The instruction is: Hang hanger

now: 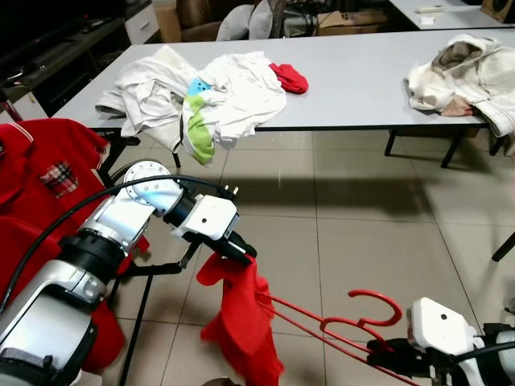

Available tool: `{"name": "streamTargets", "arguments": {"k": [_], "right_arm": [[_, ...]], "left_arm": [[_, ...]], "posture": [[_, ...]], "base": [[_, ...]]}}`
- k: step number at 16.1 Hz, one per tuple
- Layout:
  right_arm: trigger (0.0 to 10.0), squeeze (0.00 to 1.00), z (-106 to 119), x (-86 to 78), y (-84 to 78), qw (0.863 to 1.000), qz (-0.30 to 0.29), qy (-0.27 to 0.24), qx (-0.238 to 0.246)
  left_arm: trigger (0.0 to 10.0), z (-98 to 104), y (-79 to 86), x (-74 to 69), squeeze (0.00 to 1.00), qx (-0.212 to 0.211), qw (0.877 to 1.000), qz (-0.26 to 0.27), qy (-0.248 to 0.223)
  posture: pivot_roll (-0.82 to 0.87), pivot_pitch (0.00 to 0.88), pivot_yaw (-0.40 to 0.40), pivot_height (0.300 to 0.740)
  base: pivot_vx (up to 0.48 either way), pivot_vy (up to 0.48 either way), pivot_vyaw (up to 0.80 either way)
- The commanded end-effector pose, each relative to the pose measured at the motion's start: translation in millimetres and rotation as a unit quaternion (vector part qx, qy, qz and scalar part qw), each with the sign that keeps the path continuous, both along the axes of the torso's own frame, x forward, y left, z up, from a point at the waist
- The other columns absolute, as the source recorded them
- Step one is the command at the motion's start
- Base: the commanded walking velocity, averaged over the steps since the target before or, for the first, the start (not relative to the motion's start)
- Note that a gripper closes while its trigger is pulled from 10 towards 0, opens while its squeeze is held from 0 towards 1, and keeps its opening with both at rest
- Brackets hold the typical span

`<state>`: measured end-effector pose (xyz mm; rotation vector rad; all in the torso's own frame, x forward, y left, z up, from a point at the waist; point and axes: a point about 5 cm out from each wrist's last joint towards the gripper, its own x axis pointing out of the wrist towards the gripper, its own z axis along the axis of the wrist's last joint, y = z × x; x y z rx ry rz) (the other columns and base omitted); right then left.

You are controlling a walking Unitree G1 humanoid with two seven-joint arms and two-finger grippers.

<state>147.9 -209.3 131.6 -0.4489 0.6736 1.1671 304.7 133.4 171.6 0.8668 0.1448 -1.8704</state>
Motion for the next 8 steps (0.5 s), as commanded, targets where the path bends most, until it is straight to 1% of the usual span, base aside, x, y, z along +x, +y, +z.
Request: {"name": "streamTargets", "arguments": {"k": [1,2,3,4,7,8], "right_arm": [[10.0,0.0,-7.8,4.3,0.8,1.0,-0.011,0.001,-0.017],[10.0,0.0,-10.5,6.2,0.3,1.0,-0.017,0.0,-0.023],[10.0,0.0,-18.2,18.5,-1.1,0.997,-0.063,-0.012,-0.039],[10.0,0.0,-19.5,22.7,1.1,0.995,-0.09,-0.012,-0.027],[10.0,0.0,-22.9,21.1,7.8,0.993,-0.12,0.009,0.0],[10.0,0.0,-27.4,20.1,13.6,0.992,-0.12,0.02,0.016]], "left_arm": [[0.0,13.3,-5.2,-5.1,0.0,-0.016,0.999,-0.025,-0.012],[0.0,14.0,-6.4,-7.5,0.0,-0.016,0.999,-0.031,-0.011],[0.0,15.1,-12.8,-15.5,0.0,-0.014,0.999,-0.052,-0.009],[0.0,13.1,-14.8,-19.0,0.0,-0.007,0.998,-0.06,-0.007],[0.0,12.9,-14.0,-21.5,0.0,-0.008,0.998,-0.063,-0.013],[0.0,16.1,-17.4,-23.2,0.0,-0.014,0.997,-0.069,-0.017]], "posture": [[-0.08,0.0,0.121,0.74],[-0.07,0.0,0.119,0.74],[-0.06,0.0,0.112,0.74],[-0.05,0.0,0.113,0.74],[-0.05,0.0,0.116,0.74],[-0.05,0.0,0.116,0.74]], "base": [[0.0,0.0,0.0],[0.0,0.0,0.0],[0.0,0.0,0.0],[0.0,0.0,0.0],[0.0,0.0,0.0],[0.0,0.0,0.0]]}}
